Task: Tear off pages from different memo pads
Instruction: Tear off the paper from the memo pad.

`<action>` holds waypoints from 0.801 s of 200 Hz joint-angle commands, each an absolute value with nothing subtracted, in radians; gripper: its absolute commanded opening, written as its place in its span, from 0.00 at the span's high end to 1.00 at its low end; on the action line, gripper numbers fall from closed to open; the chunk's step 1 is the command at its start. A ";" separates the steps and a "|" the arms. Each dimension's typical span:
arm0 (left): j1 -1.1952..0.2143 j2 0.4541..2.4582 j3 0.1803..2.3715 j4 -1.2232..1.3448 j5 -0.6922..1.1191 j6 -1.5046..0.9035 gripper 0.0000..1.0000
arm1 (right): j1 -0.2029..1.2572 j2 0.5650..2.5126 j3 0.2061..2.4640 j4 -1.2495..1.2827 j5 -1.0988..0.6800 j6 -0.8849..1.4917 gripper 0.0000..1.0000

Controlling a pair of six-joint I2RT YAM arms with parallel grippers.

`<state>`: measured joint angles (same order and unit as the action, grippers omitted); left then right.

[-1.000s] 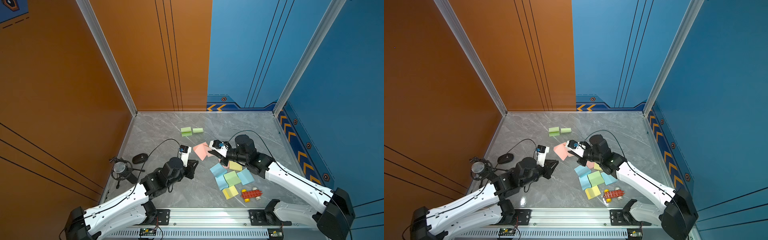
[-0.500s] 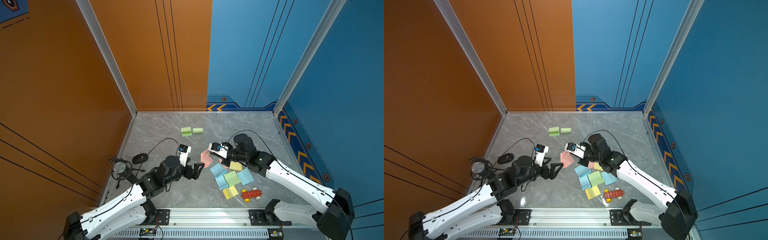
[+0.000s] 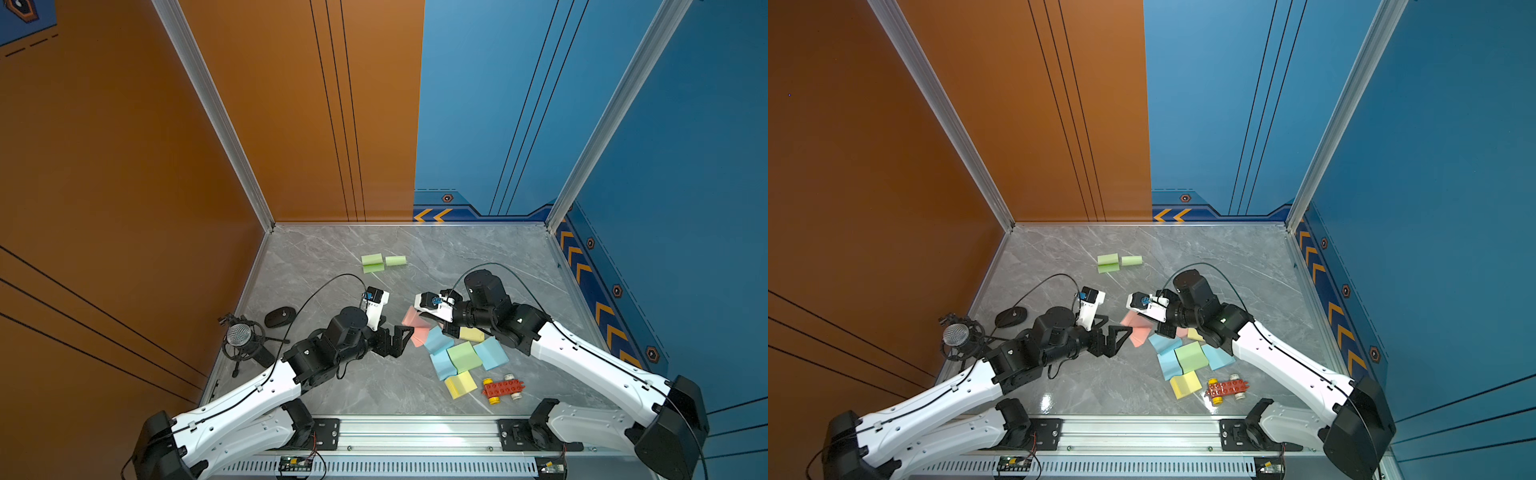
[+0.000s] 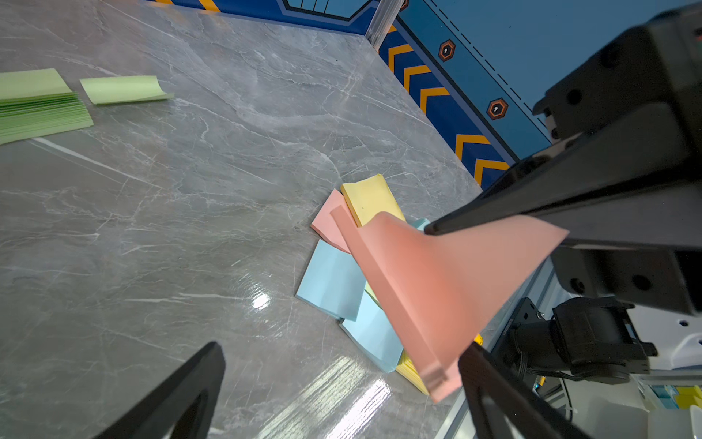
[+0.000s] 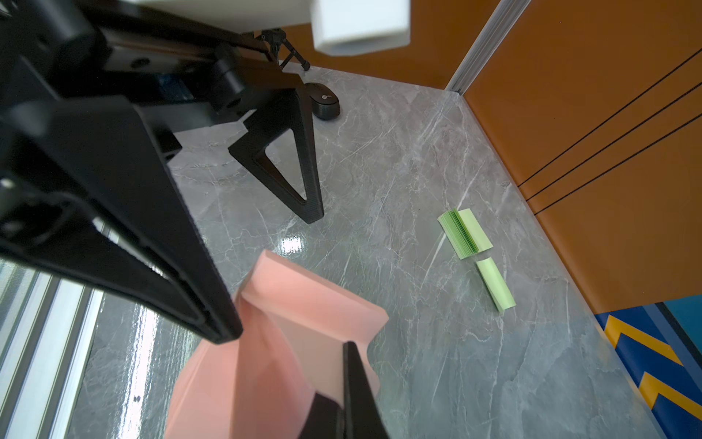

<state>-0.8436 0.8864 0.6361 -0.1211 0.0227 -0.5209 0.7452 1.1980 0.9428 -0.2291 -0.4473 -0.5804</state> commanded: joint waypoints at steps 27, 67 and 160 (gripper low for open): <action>-0.856 0.865 0.643 -0.062 0.021 -0.571 0.01 | 0.769 1.232 0.975 -0.269 -0.436 -0.574 1.00; -0.890 0.890 0.640 -0.040 -0.009 -0.585 0.00 | 0.791 1.257 0.997 -0.279 -0.421 -0.557 1.00; -0.925 0.920 0.600 -0.039 -0.093 -0.577 0.16 | 0.773 1.240 1.020 -0.275 -0.465 -0.436 1.00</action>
<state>-0.9104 0.9184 0.6189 -0.0513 -0.0502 -0.5850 0.7872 1.2530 0.9874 -0.2615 -0.4427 -0.4953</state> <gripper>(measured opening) 0.877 0.042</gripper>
